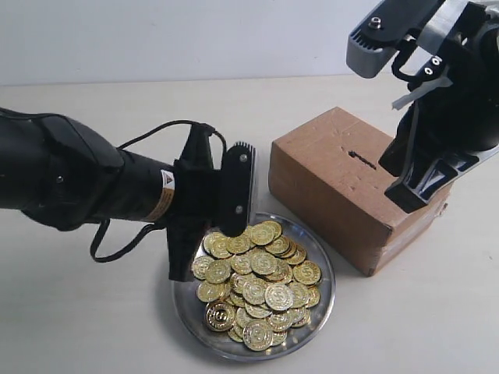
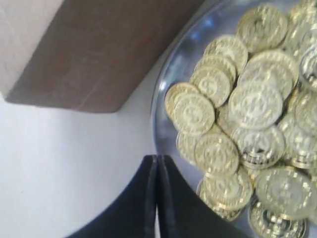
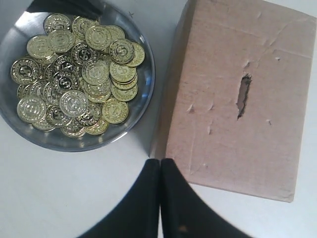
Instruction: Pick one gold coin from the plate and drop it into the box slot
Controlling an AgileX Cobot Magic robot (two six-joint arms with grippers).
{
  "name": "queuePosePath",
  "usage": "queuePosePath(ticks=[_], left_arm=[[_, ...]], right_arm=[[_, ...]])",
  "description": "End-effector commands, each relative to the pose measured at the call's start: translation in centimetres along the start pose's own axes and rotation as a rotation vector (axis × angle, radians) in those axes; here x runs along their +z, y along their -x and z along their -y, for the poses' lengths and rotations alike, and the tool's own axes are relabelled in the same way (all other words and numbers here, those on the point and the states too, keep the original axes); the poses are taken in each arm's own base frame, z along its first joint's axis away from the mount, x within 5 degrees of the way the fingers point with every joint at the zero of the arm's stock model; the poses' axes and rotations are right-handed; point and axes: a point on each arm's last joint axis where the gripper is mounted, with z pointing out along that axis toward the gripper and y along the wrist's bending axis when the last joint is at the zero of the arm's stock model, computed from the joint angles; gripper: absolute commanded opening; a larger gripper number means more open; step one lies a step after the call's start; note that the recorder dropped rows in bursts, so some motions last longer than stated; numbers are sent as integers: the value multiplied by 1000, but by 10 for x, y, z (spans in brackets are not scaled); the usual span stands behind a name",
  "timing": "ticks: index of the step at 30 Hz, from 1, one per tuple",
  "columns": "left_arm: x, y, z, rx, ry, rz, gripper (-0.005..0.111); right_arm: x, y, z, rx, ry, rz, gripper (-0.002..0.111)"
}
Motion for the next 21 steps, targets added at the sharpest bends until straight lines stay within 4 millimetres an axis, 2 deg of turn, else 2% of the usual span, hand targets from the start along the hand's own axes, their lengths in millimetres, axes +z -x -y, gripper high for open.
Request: queuePosePath(ticks=[1, 3, 6, 11, 13, 17, 21], left_arm=[[-5, -22, 25, 297, 10, -195, 0], [-9, -21, 31, 417, -5, -203, 0], [-18, -8, 34, 366, -8, -172, 0], [-46, 24, 41, 195, 9, -59, 0], [-55, 32, 52, 89, -17, -14, 0], [-61, 27, 80, 188, -100, -26, 0], [-62, 22, 81, 338, -119, -57, 0]], right_arm=[[-2, 0, -1, 0, -2, 12, 0], [-2, 0, -1, 0, -2, 12, 0], [-2, 0, -1, 0, -2, 12, 0], [-2, 0, -2, 7, 7, 15, 0], [-2, 1, -4, 20, 29, 23, 0], [-2, 1, -4, 17, 37, 26, 0], [-2, 1, -4, 17, 37, 26, 0]])
